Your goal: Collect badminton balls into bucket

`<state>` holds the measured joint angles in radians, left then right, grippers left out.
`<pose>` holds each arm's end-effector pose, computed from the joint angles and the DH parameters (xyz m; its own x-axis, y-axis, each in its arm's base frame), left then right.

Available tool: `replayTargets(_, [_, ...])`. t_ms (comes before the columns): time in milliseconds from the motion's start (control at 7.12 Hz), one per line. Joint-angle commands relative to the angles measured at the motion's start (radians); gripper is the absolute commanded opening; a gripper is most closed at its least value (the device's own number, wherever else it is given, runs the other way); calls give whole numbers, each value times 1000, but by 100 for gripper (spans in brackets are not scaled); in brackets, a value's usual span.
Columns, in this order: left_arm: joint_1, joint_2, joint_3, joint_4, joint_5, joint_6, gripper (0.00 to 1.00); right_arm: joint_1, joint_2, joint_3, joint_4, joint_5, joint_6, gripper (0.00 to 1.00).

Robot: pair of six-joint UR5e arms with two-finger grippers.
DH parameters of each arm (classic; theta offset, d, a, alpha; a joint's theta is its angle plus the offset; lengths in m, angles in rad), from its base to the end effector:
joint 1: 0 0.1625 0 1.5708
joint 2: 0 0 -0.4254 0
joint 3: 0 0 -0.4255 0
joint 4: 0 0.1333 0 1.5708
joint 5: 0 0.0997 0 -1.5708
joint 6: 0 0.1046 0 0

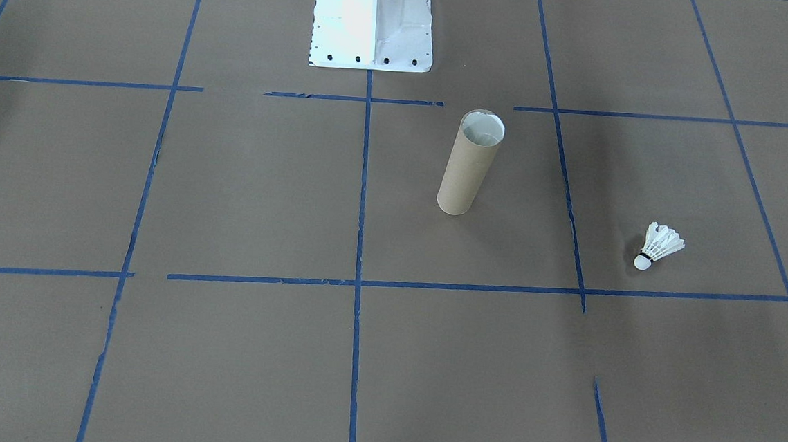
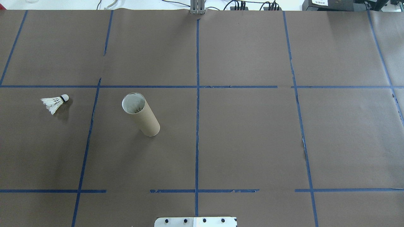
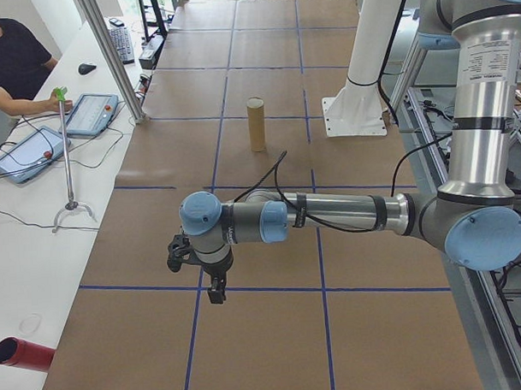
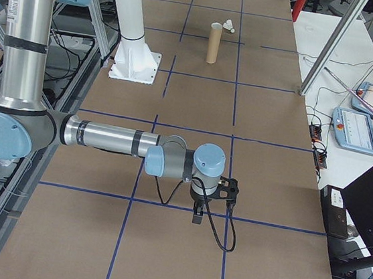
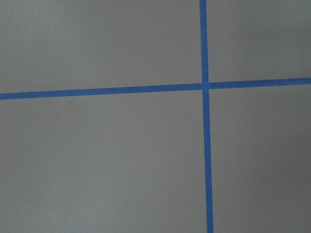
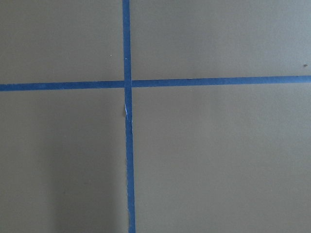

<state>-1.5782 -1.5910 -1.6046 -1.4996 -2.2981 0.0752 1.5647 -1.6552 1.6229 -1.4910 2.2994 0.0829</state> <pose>-0.0677 -0.5313 0.6447 0.7453 0.0582 -0.6642 -0.0487 0.9983 0.0328 0.0607 -0.4931 0.6733 0.7438 0.0467 0.6667 -0.0557 0.9984 -0.0078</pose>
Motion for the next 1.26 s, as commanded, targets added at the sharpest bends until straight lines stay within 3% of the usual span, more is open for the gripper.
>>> replayTargets(0, [0, -4, -17, -8, 0, -5, 100, 0, 0, 0, 0, 0, 0, 100])
replayTargets(281, [1, -43, -75, -22, -6, -290, 100, 0, 0, 0, 0, 0, 0, 100])
replayTargets(421, [4, -40, -115, -81, -36, -405, 100, 0, 0, 0, 0, 0, 0, 100])
replayTargets(562, [6, -21, -120, -178, -111, -458, 100, 0, 0, 0, 0, 0, 0, 100])
replayTargets(843, [38, 66, -109, -470, -138, -644, 100, 0, 0, 0, 0, 0, 0, 100])
replayTargets(1124, [160, 155, -94, -858, -136, -1009, 100, 0, 0, 0, 0, 0, 0, 100])
